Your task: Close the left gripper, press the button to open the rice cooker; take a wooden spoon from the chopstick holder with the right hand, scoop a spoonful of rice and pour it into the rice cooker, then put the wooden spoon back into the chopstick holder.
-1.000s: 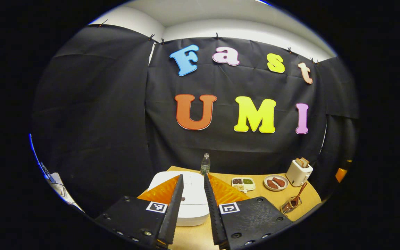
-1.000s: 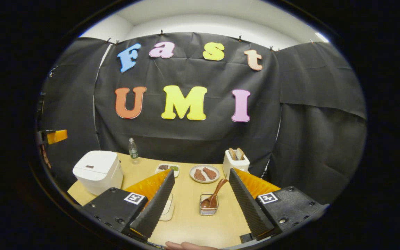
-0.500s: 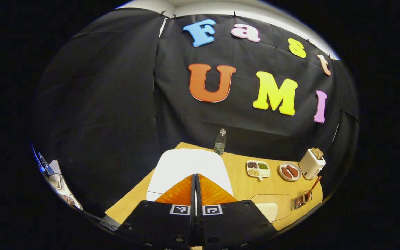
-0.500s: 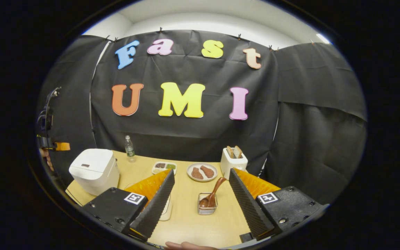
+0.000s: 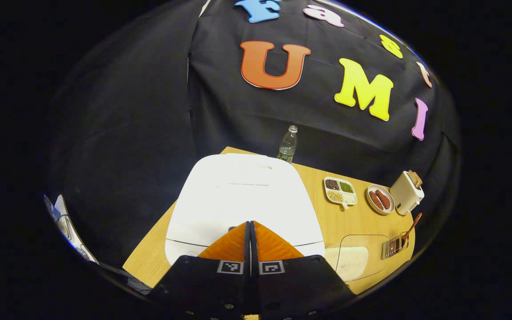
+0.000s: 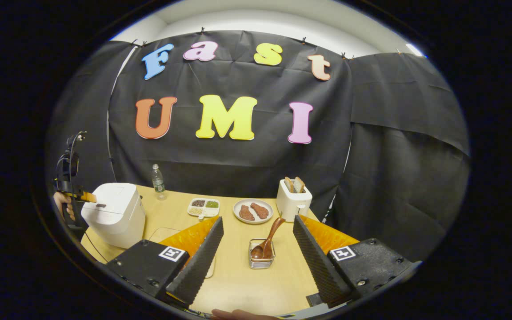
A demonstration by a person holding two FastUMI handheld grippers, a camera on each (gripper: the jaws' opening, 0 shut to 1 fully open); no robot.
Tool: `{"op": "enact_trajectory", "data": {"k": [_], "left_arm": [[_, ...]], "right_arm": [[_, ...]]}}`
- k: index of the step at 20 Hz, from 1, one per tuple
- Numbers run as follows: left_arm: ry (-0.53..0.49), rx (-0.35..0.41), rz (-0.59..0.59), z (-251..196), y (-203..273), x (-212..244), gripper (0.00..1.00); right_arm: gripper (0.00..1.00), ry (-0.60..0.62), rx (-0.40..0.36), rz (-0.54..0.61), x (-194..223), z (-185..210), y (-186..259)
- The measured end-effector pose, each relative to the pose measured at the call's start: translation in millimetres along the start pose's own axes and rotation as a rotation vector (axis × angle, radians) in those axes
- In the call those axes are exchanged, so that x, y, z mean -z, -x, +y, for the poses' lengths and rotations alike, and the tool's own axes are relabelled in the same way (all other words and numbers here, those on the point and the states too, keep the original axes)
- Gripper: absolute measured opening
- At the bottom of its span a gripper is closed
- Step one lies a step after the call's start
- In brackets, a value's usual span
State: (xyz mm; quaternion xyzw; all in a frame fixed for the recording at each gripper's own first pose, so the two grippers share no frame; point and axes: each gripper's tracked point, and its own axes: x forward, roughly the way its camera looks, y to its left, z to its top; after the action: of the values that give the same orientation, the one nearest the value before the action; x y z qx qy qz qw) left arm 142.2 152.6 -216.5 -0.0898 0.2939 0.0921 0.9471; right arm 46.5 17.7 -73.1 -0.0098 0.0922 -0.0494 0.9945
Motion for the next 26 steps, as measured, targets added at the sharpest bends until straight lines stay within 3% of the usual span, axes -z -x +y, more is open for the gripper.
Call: {"op": "enact_trajectory", "data": {"k": [7, 16, 26], "left_arm": [[0.013, -0.015, 0.083, -5, -9, 18, 0.00], [0.045, 0.023, 0.149, -14, -9, 24, 0.00], [-0.010, -0.098, 0.277, -3, -19, 27, 0.00]], "right_arm": [[1.00, 0.035, 0.005, 0.002, 2, 6, -3], [1.00, 0.024, 0.010, 0.019, 7, 7, -7], [1.00, 0.049, 0.008, 0.013, 6, 3, -3]]}}
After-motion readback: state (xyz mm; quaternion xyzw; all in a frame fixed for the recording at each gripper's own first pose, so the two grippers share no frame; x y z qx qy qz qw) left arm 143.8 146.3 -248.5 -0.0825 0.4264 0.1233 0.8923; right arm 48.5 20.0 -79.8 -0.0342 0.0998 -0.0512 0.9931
